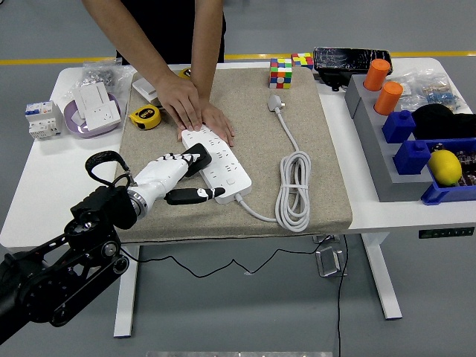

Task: Pick up the plug,place it near the board,insert it into the board,press the button

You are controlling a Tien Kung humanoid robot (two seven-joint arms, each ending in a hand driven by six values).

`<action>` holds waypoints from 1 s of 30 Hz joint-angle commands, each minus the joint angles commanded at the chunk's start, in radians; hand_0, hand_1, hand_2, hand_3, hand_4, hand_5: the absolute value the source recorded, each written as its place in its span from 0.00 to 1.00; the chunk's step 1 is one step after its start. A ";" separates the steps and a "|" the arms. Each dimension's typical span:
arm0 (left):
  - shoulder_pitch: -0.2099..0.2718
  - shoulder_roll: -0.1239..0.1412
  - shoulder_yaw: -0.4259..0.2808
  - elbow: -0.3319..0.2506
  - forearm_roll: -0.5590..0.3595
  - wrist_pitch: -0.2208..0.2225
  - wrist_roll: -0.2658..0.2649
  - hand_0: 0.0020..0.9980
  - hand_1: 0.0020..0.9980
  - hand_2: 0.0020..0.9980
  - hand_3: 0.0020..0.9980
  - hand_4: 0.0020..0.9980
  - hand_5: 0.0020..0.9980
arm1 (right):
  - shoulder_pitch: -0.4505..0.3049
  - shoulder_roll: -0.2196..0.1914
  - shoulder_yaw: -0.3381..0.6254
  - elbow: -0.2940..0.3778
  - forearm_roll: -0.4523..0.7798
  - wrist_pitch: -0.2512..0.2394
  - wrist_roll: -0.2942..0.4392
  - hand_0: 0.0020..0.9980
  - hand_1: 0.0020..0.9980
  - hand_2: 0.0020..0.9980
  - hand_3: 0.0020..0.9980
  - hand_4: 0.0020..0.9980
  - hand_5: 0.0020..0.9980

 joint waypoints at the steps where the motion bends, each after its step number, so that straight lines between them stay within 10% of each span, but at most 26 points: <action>1: -0.005 0.001 0.005 0.002 0.001 0.000 0.000 1.00 1.00 1.00 0.98 1.00 1.00 | 0.000 0.000 0.000 0.000 0.000 0.000 0.000 0.93 0.90 0.83 0.82 1.00 1.00; 30: -0.094 -0.023 0.079 0.074 0.034 0.001 -0.019 1.00 1.00 1.00 0.98 1.00 1.00 | 0.006 -0.001 -0.001 0.000 -0.001 0.002 -0.001 0.93 0.90 0.83 0.82 1.00 1.00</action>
